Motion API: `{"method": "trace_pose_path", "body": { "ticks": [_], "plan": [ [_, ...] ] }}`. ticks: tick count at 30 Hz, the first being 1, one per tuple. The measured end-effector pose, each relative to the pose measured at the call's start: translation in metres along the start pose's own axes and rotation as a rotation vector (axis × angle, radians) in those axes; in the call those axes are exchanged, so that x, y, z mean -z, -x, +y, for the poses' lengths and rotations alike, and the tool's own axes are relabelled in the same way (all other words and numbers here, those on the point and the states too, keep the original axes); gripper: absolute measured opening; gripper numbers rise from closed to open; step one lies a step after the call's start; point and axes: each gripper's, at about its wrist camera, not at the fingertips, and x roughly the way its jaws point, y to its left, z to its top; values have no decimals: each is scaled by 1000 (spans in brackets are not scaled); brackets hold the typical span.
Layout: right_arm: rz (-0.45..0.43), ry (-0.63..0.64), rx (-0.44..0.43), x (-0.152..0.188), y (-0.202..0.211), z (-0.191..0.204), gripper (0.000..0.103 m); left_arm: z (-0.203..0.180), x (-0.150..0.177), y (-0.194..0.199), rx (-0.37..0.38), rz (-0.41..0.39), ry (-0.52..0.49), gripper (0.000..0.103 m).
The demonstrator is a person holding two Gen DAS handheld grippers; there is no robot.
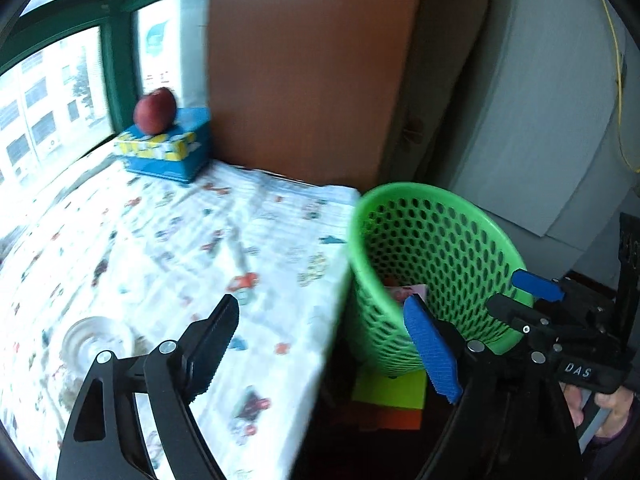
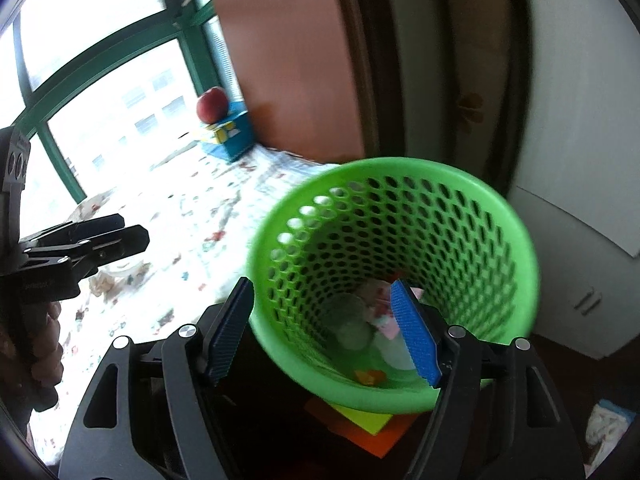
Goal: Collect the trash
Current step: 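Move both tools back over the bed toward the crumpled paper ball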
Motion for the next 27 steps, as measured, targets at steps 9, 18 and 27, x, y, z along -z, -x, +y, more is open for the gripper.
{"method": "trace_pose_path", "body": {
  "ticks": [9, 18, 27],
  "plan": [
    [38, 60, -91, -6, -28, 54, 72, 81, 32, 31, -166, 8, 88, 83],
    [91, 113, -159, -18, -65, 107, 73, 172, 67, 51, -305, 32, 195, 83],
    [156, 184, -227, -26, -110, 163, 83, 223, 92, 43, -308, 82, 241, 83]
  ]
}}
